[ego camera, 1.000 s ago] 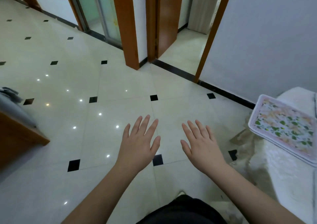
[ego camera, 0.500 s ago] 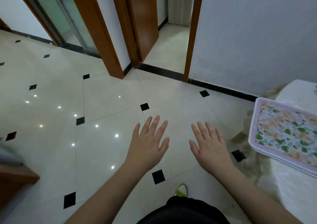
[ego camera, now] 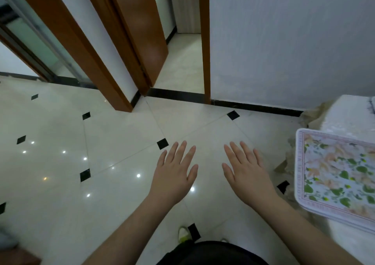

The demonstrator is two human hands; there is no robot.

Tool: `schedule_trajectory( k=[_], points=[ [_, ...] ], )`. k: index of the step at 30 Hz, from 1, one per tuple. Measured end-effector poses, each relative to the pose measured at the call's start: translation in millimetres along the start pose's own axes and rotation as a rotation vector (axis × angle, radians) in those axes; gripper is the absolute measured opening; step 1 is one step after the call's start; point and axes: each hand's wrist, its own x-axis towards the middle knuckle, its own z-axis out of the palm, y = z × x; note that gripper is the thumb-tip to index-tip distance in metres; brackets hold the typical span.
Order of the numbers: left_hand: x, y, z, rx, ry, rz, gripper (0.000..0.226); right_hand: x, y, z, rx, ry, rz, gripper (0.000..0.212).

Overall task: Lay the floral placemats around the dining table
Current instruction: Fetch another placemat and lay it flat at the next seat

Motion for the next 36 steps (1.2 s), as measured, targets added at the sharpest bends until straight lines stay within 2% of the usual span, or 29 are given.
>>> schedule_trajectory(
  k=[10, 14, 21, 25, 32, 36],
  points=[
    [118.3, -21.1, -0.6, -0.045, -0.012, 0.148, 0.077, 73.8, 17.2, 0.7, -0.134, 0.043, 0.155, 0.059],
    [177.7, -32.3, -19.3, -0.075, 0.001, 0.217, 0.059, 114.0, 9.7, -3.6, -0.174, 0.070, 0.254, 0.058],
    [249.8, -26.6, -38.7, -0.001, -0.010, 0.462, 0.067, 147.6, 18.1, -12.1, -0.177, 0.126, 0.440, 0.068],
    [275.3, -0.1, -36.8, -0.007, -0.052, 0.577, 0.059, 146.0, 33.4, -11.5, -0.165, 0.139, 0.555, 0.057],
    [312.4, 81.1, -17.5, 0.023, 0.035, 0.838, 0.057, 118.8, 86.3, -15.8, -0.136, 0.175, 0.798, 0.056],
    [325.0, 146.0, -9.3, 0.042, 0.017, 0.985, 0.056, 93.1, 130.0, -15.2, -0.107, 0.165, 0.948, 0.059]
  ],
)
